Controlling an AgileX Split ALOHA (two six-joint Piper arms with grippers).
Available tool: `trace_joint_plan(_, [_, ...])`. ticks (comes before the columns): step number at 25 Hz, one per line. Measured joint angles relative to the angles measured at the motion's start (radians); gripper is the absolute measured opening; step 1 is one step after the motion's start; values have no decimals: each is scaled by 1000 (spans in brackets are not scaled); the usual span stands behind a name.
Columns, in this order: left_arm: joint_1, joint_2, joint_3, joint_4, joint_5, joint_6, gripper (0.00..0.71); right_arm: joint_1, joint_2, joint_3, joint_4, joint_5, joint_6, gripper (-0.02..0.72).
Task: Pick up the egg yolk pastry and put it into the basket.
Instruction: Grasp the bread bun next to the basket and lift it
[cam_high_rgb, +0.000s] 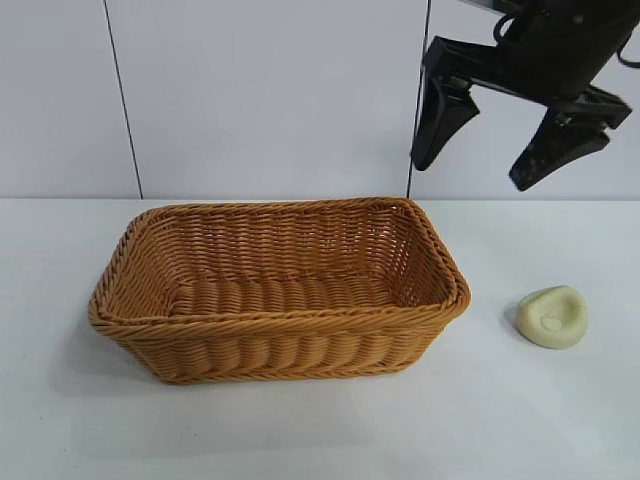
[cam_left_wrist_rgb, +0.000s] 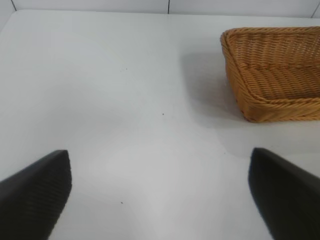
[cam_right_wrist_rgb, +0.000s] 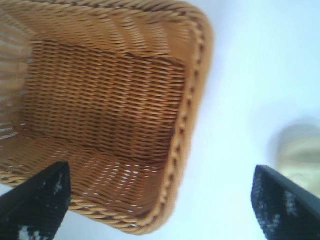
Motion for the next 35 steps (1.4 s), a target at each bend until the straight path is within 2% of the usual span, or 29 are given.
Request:
trace_joint_plan(2, [0, 0, 0, 0, 0, 0, 692, -4, 0, -12, -99, 37, 41, 697])
trace_joint_plan(4, [0, 0, 0, 0, 0, 0, 692, -23, 1, -13, -132, 59, 57, 697])
trace_joint_plan(7, [0, 0, 0, 0, 0, 0, 692, -76, 13, -13, -126, 65, 61, 697])
trace_joint_plan(13, [0, 0, 1, 0, 0, 1, 692, -143, 119, -13, -51, 65, 24, 697])
trace_joint_plan(20, [0, 0, 1, 0, 0, 1, 692, -144, 298, -14, -53, -6, 33, 697])
trace_joint_plan(28, [0, 0, 1, 0, 0, 1, 692, -144, 416, -14, -56, -28, 40, 694])
trace_joint_plan(30, [0, 0, 1, 0, 0, 1, 692, -144, 417, -14, -57, -29, 40, 636])
trace_joint_plan(35, [0, -1, 1, 0, 0, 1, 692, -146, 418, -17, -61, -24, 42, 338])
